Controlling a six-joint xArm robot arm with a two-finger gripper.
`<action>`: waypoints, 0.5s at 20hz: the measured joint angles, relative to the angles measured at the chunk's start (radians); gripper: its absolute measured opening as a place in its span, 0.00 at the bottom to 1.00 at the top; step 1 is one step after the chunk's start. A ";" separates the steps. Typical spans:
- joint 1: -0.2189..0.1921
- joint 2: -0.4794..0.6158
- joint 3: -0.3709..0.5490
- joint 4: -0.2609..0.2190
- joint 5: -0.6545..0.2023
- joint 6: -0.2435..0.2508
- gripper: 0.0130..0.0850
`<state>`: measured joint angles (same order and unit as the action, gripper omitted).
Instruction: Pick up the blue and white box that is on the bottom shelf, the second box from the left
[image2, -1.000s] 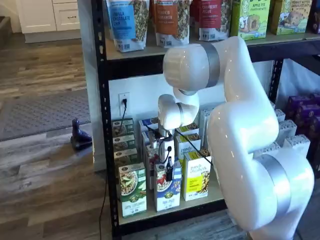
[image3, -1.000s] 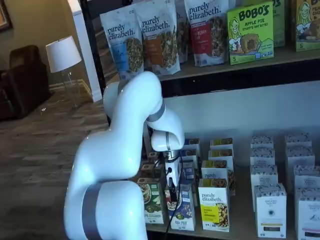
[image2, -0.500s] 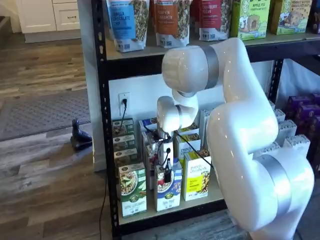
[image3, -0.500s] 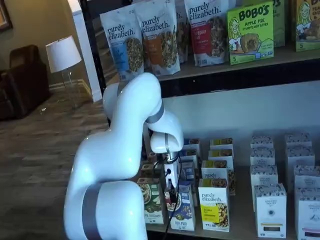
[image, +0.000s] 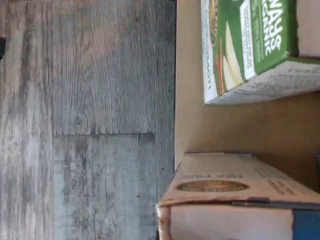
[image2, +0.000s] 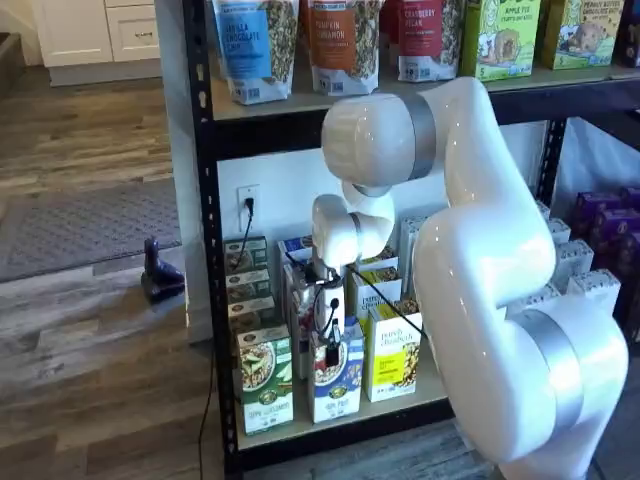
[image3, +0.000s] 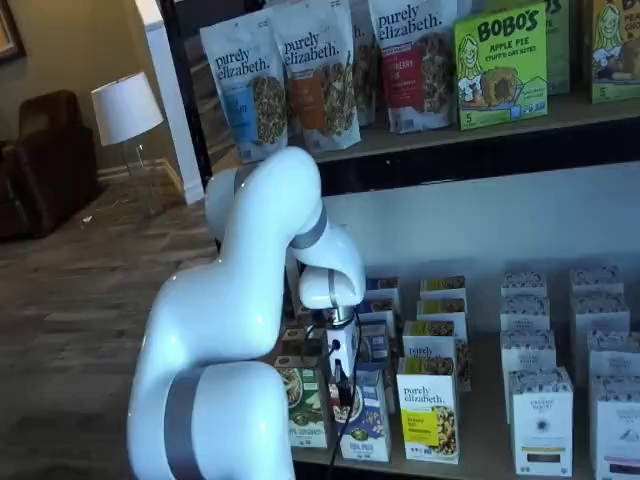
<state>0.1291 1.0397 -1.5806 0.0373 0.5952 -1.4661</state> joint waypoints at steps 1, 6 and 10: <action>0.000 -0.001 0.002 -0.001 -0.003 0.001 0.56; -0.001 -0.008 0.016 -0.011 -0.018 0.008 0.56; -0.003 -0.017 0.030 -0.007 -0.026 0.003 0.56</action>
<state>0.1264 1.0225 -1.5507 0.0302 0.5696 -1.4633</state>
